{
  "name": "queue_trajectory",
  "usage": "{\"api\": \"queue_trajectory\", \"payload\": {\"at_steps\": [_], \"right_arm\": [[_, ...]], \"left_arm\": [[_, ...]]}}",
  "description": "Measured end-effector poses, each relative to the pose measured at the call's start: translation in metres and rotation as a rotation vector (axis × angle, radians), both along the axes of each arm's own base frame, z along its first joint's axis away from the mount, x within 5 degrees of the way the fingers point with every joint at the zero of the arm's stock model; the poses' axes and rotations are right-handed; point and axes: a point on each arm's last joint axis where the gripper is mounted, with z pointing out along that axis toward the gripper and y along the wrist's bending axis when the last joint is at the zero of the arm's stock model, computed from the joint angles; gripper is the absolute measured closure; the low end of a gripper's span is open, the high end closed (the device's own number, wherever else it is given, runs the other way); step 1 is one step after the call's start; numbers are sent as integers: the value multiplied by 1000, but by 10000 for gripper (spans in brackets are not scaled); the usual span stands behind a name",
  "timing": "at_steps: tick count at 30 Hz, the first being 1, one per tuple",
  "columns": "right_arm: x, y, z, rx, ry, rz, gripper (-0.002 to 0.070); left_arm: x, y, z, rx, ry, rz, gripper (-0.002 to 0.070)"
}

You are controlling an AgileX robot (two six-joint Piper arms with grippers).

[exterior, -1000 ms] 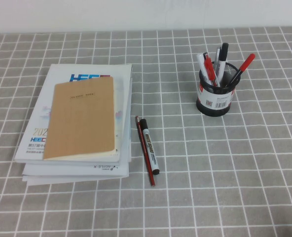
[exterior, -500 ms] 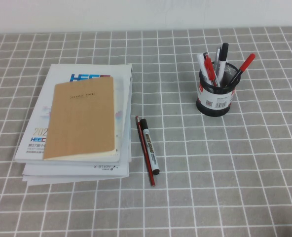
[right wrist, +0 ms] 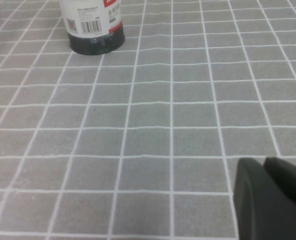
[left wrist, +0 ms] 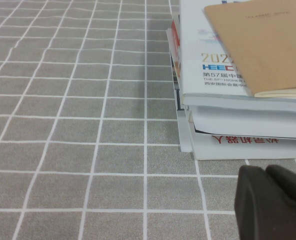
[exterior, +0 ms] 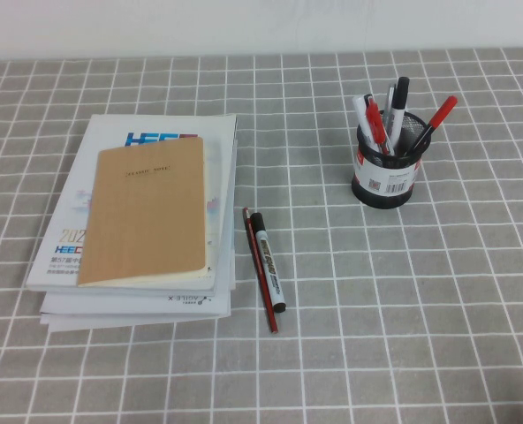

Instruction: Put the pen into the pen holder

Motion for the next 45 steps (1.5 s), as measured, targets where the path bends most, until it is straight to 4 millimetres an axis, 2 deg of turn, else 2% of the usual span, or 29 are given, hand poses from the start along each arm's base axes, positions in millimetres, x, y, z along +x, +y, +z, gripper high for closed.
{"api": "queue_trajectory", "payload": {"at_steps": [3, 5, 10, 12, 14, 24, 30, 32, 40, 45], "right_arm": [[0, 3, 2, 80, -5, 5, 688], [0, 6, 5, 204, -23, 9, 688], [1, 14, 20, 777, -50, -10, 688], [2, 14, 24, 948, -55, -28, 688], [2, 13, 26, 1030, -59, -39, 688], [1, 15, 27, 836, -108, 19, 688], [1, 15, 33, 1187, -72, -9, 688], [2, 13, 34, 1239, -82, -29, 688], [0, 18, 36, 1061, -115, 55, 688], [4, 24, 63, 928, -96, 119, 688]], "left_arm": [[0, 0, 0, 0, 0, 0, 680], [0, 0, 0, 0, 0, 0, 680], [0, 0, 0, 0, 0, 0, 680], [0, 0, 0, 0, 0, 0, 680], [0, 0, 0, 0, 0, 0, 680], [0, 0, 0, 0, 0, 0, 680], [0, 0, 0, 0, 0, 0, 680], [0, 0, 0, 0, 0, 0, 680], [0, 0, 0, 0, 0, 0, 680], [0, 0, 0, 0, 0, 0, 680]]}}
